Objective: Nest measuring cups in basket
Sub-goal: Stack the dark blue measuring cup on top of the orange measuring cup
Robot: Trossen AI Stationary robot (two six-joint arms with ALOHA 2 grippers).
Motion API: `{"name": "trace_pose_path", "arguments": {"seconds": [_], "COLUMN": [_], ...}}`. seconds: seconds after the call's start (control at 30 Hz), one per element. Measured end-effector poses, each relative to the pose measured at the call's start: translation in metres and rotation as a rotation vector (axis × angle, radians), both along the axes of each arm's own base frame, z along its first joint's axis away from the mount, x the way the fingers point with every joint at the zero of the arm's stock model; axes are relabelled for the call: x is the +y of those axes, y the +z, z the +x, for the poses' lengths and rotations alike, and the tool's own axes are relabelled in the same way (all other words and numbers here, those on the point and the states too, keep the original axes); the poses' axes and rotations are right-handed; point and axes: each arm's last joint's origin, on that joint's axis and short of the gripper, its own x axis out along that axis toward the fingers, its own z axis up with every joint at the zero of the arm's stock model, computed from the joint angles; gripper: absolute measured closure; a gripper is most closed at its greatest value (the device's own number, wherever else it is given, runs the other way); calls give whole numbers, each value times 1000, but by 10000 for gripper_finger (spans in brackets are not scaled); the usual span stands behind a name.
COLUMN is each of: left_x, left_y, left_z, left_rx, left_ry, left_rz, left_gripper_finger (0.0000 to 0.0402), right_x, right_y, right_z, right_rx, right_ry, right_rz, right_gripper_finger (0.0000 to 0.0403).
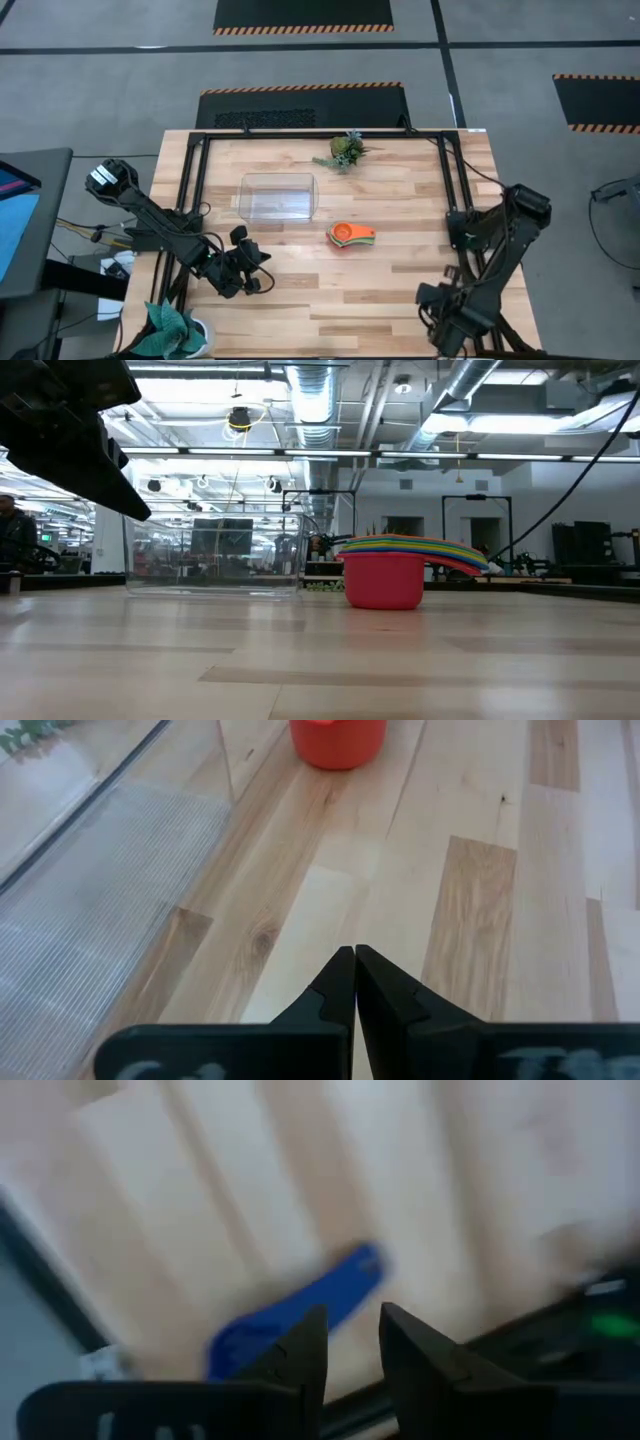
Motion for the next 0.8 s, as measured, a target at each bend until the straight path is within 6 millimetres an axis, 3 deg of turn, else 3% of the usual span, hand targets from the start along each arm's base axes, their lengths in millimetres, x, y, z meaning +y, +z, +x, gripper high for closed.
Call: {"name": "trace_pose_path", "arguments": {"seconds": [0.2, 0.4, 0.6, 0.8], "left_x": [0, 0, 0, 0], "left_y": [0, 0, 0, 0], "left_z": [0, 0, 0, 0], "left_rx": [-1, 18, 21, 25], "left_ry": [-4, -50, -59, -71], "left_rz": [12, 67, 80, 95], "left_gripper_finger": [401, 401, 401, 401], "right_x": [8, 24, 27, 35], "right_y": [-32, -53, -64, -69], "right_z": [-15, -13, -13, -25], "right_rx": [123, 50, 70, 125], "right_ry": [-135, -153, -165, -214], "right_rz": [126, 311, 279, 270], "right_gripper_finger": [317, 352, 383, 391]}}
